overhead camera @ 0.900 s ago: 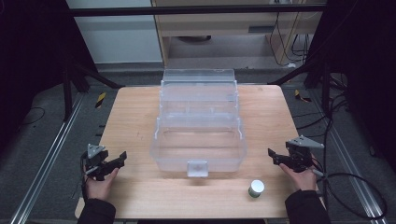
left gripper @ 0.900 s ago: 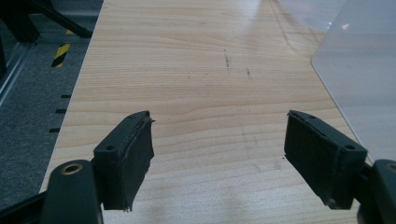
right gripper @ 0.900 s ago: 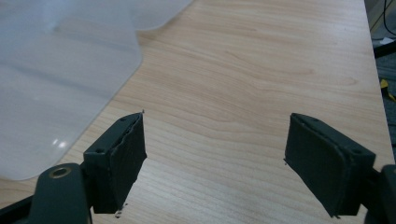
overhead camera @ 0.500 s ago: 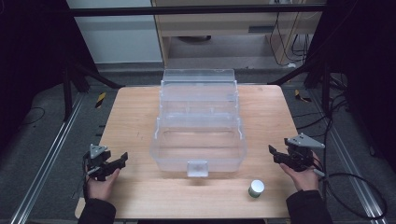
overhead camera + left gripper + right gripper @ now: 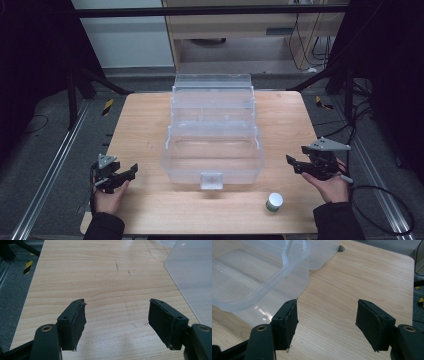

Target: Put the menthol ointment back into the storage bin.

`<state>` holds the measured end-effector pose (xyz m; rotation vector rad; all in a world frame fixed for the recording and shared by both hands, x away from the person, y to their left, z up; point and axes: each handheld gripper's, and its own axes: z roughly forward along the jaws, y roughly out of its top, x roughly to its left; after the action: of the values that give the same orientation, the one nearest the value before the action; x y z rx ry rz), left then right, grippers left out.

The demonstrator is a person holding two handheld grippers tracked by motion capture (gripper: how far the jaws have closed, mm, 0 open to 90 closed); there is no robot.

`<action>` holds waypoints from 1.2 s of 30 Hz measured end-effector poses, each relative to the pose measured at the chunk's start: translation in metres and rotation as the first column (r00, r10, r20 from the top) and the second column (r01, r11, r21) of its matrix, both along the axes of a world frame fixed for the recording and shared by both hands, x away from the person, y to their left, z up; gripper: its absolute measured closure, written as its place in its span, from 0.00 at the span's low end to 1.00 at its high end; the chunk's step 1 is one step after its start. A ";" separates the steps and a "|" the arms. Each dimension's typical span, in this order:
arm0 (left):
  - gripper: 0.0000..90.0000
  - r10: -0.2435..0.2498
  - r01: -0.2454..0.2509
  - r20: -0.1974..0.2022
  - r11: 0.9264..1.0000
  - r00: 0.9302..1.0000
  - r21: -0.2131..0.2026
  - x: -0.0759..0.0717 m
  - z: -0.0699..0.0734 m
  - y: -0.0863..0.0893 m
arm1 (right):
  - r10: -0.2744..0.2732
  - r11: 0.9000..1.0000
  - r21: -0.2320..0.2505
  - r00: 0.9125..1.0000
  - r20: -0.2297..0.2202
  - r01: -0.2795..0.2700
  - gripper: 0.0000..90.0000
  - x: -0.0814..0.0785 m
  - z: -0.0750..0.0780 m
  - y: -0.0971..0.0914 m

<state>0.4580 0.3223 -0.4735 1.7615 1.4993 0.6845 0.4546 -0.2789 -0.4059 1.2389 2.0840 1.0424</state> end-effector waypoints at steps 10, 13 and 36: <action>0.35 -0.003 0.003 -0.008 1.000 1.000 0.004 0.000 -0.001 -0.001 | 0.078 0.995 -0.064 0.994 -0.070 -0.082 0.33 0.002 0.013 0.010; 0.35 -0.008 0.008 -0.015 1.000 1.000 0.006 0.001 -0.001 -0.001 | 0.105 0.990 -0.084 0.991 -0.085 -0.112 0.31 0.000 0.015 0.013; 0.35 -0.032 0.032 -0.031 0.999 0.999 0.015 0.001 -0.003 -0.005 | 0.353 0.895 -0.204 0.909 -0.222 -0.398 0.23 -0.008 0.031 0.046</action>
<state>0.4593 0.3172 -0.4762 1.8114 1.4865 0.6573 0.4467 -0.2326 -0.3751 0.8494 2.5766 0.8138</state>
